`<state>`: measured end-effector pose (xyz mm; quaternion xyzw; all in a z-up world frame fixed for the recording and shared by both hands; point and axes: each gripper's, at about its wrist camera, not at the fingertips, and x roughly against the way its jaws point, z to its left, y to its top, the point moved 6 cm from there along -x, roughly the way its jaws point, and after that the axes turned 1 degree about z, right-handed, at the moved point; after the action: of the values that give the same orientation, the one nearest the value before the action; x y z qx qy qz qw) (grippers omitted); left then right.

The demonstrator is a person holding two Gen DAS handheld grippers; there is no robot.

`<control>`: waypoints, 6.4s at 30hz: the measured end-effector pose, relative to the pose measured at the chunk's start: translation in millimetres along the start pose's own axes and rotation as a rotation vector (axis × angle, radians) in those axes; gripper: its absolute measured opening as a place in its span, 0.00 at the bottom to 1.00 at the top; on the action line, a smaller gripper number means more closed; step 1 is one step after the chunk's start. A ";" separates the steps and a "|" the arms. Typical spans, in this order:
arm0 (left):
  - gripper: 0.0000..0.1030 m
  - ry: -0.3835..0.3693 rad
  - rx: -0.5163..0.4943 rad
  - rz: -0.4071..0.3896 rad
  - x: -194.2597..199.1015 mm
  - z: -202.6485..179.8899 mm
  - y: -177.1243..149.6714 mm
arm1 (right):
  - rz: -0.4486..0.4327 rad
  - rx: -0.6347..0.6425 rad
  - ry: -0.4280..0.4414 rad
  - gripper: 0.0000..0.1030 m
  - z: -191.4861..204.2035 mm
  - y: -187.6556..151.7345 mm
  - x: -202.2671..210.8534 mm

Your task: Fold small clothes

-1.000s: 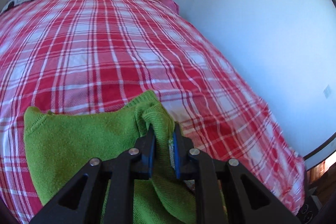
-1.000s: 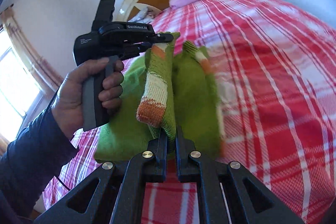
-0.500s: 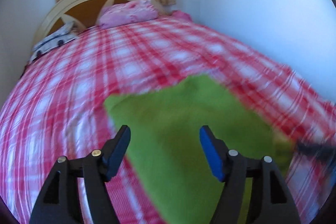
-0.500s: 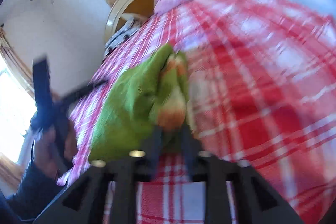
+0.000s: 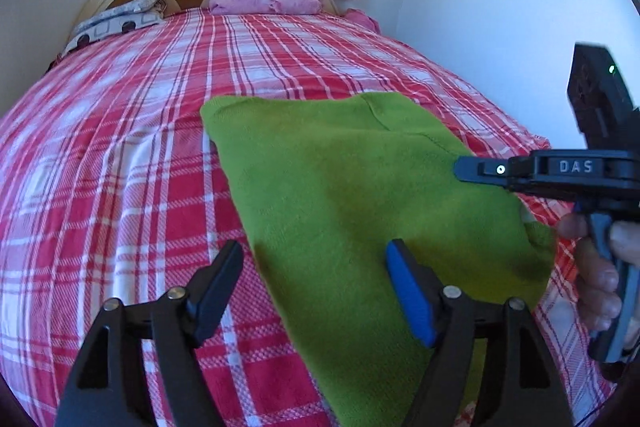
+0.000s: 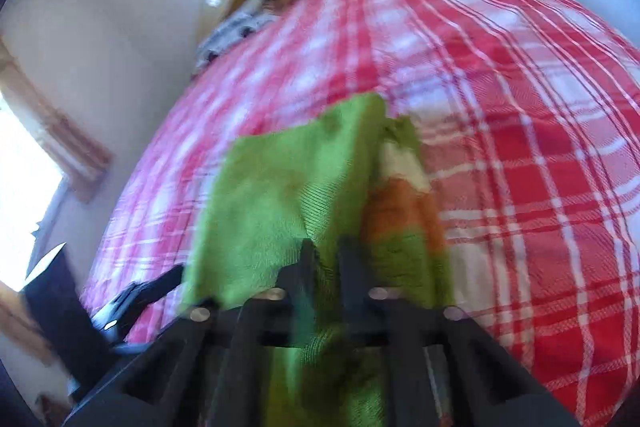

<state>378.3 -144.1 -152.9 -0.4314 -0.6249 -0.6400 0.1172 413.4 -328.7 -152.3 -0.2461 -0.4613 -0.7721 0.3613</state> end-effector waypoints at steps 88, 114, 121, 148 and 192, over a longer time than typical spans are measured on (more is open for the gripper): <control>1.00 -0.016 0.012 0.100 -19.5 -8.6 -29.6 | -0.009 0.488 -0.223 0.39 51.5 -18.3 5.1; 1.00 -0.076 0.033 0.117 -26.8 -10.2 -19.5 | -0.049 0.434 -0.115 0.52 23.9 -3.9 16.6; 1.00 -0.080 0.032 0.108 -25.1 -11.3 -21.4 | -0.065 0.243 -0.050 0.56 -22.2 33.1 28.6; 1.00 -0.093 0.025 0.112 -29.3 -10.5 -22.1 | 0.096 -0.017 0.253 0.65 -51.3 62.3 -78.3; 0.60 -0.117 -0.061 0.096 -14.0 -32.5 -25.4 | -0.031 0.168 0.089 0.32 -26.2 35.9 -56.4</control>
<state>356.0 -173.9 -175.4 -0.5009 -0.5895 -0.6262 0.0977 475.2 -344.6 -185.2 -0.1730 -0.5117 -0.7465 0.3887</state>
